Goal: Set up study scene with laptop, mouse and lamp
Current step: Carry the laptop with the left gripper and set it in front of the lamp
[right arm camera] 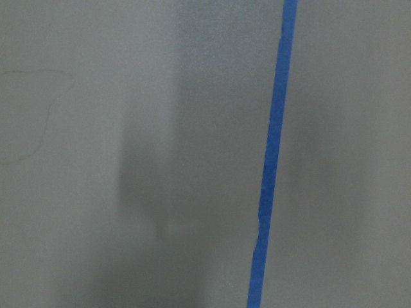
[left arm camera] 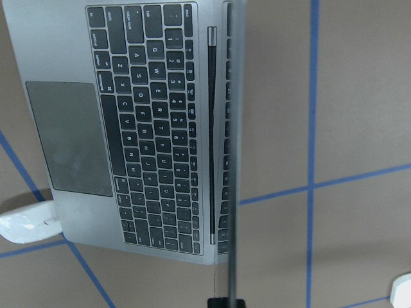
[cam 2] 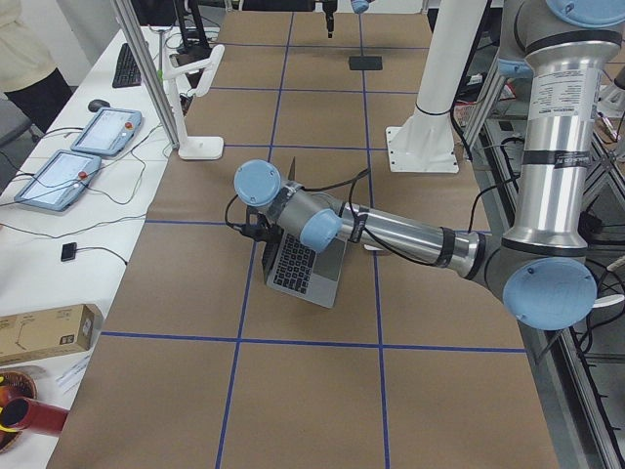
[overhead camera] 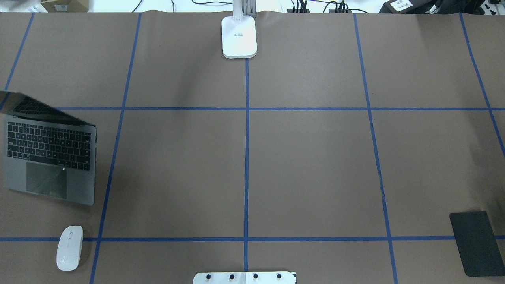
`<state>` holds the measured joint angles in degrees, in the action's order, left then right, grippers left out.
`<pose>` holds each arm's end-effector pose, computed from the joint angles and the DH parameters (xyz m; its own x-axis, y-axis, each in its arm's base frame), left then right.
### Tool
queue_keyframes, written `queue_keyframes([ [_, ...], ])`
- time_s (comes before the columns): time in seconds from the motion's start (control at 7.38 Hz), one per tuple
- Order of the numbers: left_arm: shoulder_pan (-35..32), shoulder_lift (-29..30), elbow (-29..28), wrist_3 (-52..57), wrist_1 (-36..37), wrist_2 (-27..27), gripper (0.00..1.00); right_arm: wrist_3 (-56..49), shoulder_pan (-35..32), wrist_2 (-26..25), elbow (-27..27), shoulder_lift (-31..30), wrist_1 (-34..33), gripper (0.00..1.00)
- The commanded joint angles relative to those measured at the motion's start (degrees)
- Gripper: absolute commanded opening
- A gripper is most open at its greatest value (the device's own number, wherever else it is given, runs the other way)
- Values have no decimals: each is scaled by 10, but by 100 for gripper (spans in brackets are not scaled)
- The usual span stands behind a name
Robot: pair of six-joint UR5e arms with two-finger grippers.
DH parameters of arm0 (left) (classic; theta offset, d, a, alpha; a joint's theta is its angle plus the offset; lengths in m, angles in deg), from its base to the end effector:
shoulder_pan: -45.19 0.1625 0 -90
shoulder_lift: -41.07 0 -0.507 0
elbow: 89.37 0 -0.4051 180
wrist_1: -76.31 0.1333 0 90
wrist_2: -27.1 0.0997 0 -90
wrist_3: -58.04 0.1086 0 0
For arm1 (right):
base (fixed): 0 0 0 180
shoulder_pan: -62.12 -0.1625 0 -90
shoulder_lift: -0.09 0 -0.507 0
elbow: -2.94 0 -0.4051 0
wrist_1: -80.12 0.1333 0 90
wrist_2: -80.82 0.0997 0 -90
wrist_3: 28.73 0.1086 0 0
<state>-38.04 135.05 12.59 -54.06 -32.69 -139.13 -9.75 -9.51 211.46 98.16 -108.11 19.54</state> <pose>0.0338 -0.5209 0.5211 0.0253 -0.9726 -0.2311 0.1946 0.2315 -0.9532 -0.0526 -0.3570 0.7859 0.7244 -0.0955 0.6828 0.0705 0.9954 0.0645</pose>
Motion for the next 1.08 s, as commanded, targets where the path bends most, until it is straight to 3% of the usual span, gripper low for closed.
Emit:
queue_keyframes([
  [0.0, 29, 87, -3, -65, 30, 7, 0, -1, 0, 22, 1, -21, 1, 100],
  [0.41, 110, 187, -2, -201, 29, 75, 0, -2, 1, 21, -6, -21, 0, 100],
  [0.95, 247, 316, -43, -334, 29, 221, 0, 0, 2, 28, -14, -21, -1, 100],
])
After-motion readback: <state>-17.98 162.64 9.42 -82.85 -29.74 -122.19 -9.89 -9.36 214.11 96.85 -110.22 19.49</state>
